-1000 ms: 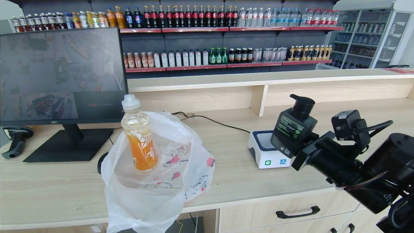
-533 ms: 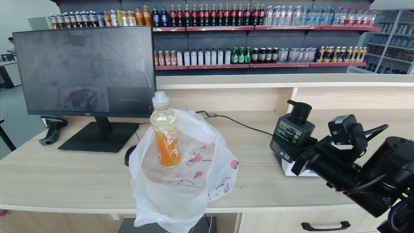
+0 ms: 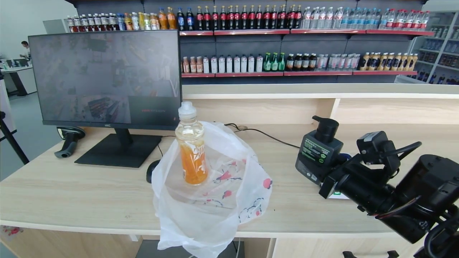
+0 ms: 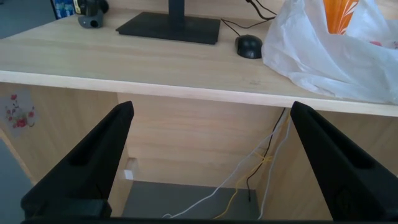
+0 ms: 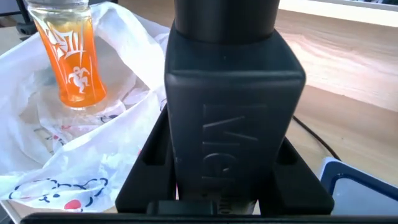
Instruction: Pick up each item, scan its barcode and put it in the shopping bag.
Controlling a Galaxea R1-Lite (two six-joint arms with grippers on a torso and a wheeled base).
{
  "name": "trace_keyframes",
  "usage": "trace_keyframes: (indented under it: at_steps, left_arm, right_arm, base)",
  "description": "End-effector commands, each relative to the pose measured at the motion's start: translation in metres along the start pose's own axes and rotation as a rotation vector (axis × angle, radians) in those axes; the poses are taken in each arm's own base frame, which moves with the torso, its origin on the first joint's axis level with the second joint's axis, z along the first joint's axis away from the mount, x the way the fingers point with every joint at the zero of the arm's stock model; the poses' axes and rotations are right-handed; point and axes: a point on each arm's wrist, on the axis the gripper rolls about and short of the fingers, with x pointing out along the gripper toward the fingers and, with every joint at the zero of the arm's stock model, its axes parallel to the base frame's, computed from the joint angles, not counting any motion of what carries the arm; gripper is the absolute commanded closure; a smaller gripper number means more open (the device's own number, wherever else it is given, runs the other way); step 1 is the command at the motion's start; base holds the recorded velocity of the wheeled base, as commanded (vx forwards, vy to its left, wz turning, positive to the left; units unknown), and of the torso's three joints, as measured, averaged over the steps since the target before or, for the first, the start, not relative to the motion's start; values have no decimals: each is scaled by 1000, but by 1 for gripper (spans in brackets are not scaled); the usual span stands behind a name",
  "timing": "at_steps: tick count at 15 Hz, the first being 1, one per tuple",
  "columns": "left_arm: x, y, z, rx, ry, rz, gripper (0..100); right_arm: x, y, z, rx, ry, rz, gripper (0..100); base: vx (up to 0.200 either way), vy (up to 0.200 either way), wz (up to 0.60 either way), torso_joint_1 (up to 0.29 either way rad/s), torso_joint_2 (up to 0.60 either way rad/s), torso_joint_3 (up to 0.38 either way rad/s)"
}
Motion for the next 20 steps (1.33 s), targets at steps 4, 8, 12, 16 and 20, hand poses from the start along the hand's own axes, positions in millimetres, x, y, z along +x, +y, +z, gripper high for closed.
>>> trace_keyframes:
  at_steps: [4, 8, 12, 16, 20]
  left_arm:
    - [0, 0, 0, 0, -1, 0, 0]
    - [0, 0, 0, -2, -1, 0, 0]
    - [0, 0, 0, 0, -1, 0, 0]
    - [0, 0, 0, 0, -1, 0, 0]
    - [0, 0, 0, 0, -1, 0, 0]
  right_arm:
    - [3, 16, -9, 13, 36, 60, 100]
    - [12, 18, -13, 26, 40, 71, 100]
    - [19, 18, -19, 53, 52, 73, 100]
    - [33, 22, -29, 58, 68, 84, 100]
    - [48, 32, -42, 67, 91, 116, 100]
  base:
    - [0, 100, 0, 0, 4, 1]
    - [0, 200, 0, 4, 4, 0]
    - [0, 50, 0, -2, 1, -1]
    - [0, 0, 0, 0, 0, 0]
    - [0, 0, 0, 0, 0, 0]
